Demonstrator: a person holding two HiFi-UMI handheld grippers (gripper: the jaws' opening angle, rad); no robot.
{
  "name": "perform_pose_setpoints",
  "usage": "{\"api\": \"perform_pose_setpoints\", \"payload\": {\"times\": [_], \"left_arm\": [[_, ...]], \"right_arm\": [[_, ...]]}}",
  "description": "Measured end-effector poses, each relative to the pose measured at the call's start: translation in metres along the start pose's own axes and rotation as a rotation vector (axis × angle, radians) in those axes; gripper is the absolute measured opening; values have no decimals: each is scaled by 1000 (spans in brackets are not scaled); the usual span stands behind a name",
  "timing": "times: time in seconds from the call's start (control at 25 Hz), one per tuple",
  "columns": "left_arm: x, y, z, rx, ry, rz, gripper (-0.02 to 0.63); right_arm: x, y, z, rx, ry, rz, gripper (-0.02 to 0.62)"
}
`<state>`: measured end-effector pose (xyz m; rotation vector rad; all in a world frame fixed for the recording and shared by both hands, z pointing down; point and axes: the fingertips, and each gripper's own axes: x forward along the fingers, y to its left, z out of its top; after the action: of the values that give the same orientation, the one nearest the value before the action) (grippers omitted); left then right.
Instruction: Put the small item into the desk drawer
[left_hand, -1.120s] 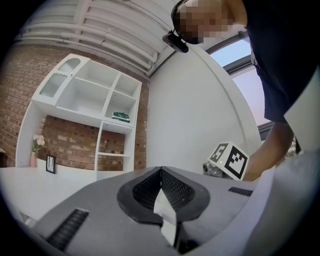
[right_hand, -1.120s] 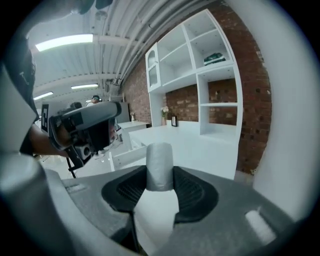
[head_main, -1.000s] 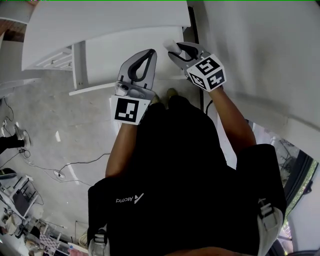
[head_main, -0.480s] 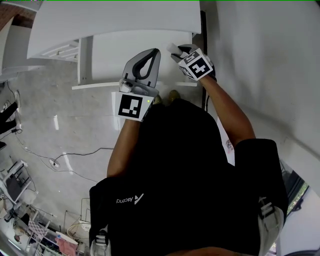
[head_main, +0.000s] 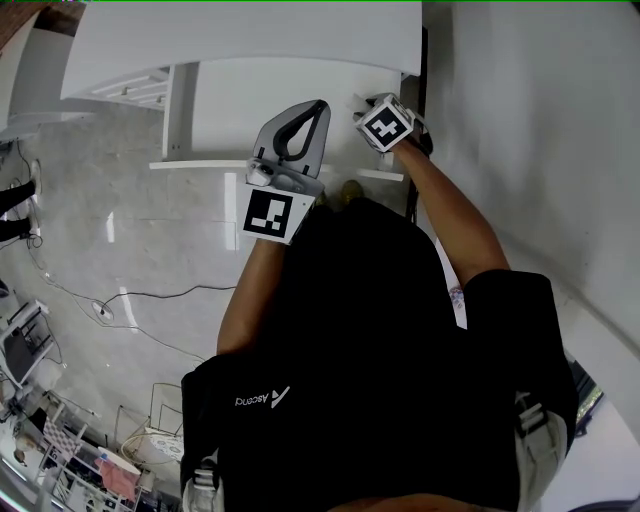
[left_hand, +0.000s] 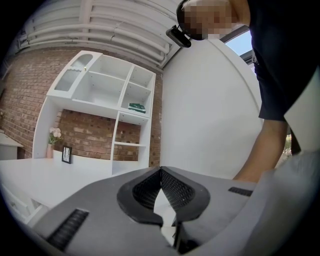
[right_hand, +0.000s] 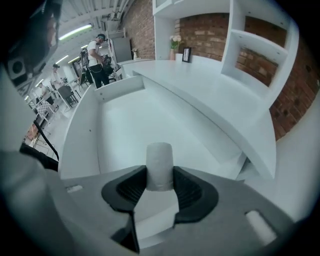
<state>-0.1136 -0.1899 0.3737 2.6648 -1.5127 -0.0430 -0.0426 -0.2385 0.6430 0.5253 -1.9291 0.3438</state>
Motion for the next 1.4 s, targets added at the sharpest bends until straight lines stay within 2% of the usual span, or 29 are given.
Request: {"api": "perform_pose_setpoints", "payload": {"times": [0.32,0.72,1.2,1.4], "left_arm": [[4,10,-15,-14,31,4,-2],[6,20,-19,-18,39,0,-2],[2,25,-23,-20,52,-2,-2],[0,21,-25,-23,57,-1,-2]], "right_arm": [[23,1,-7,-32,91,-1,167],[32,-2,-14,-137,241,-67,169],[36,1,-17,-176,276,-82,198],[34,1,-16,-160,223,-65,198]]}}
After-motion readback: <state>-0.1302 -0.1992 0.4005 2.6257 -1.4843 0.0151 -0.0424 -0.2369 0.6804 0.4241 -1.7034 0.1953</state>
